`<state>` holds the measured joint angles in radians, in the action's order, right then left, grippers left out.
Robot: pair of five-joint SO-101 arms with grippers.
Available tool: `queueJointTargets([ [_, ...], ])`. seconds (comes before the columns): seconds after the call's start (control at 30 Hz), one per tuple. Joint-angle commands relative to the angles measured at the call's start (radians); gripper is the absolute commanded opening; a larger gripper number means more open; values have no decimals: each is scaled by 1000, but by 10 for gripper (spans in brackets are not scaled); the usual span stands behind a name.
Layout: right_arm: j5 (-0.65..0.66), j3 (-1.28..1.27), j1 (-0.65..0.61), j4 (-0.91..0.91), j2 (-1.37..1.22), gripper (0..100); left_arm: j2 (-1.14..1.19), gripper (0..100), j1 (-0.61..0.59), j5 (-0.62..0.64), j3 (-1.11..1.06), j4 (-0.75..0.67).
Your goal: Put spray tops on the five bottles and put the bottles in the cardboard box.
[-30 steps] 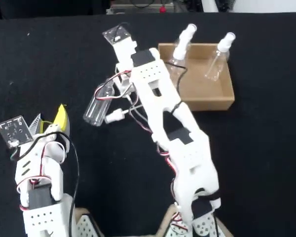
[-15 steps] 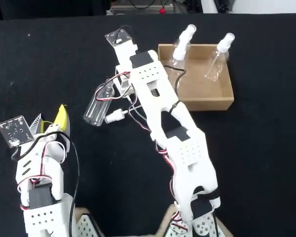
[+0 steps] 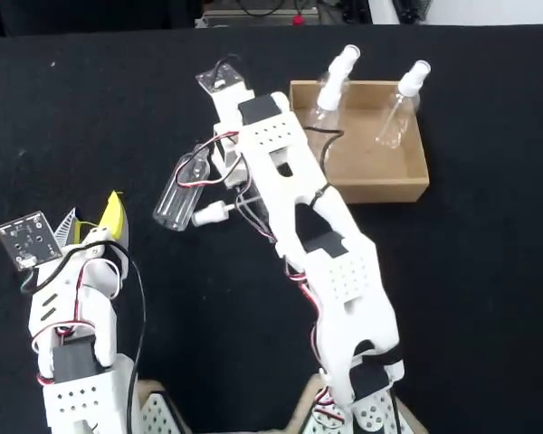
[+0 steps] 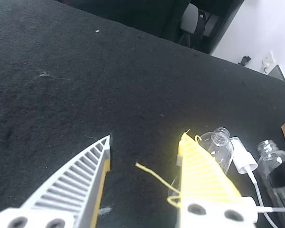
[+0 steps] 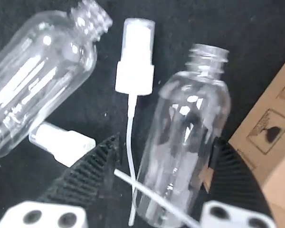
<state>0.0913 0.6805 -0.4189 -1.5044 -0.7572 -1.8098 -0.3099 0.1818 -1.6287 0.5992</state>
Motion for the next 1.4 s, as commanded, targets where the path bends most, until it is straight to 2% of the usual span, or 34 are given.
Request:
queueJointTargets([
  [0.0, -8, -41, -15, -5, 82, 266, -14, 223, -5, 9, 18, -18],
  [0.17, -8, -288, -15, 115, 245, 266, -14, 223, -5, 9, 18, -18],
  [0.4, -9, -832, -11, 549, 565, 266, -14, 223, -4, 9, 18, -18],
  [0.57, -11, -980, -15, 730, 673, 263, -14, 223, -4, 9, 18, -18],
  [0.8, -3, -980, 12, 798, 567, 263, -14, 223, -4, 9, 18, -18],
  [1.1, 0, -970, 14, 773, 547, 261, -14, 223, -4, 9, 18, -18],
  [1.37, 245, -964, 12, 654, 530, 262, -14, 223, -4, 9, 18, -18],
])
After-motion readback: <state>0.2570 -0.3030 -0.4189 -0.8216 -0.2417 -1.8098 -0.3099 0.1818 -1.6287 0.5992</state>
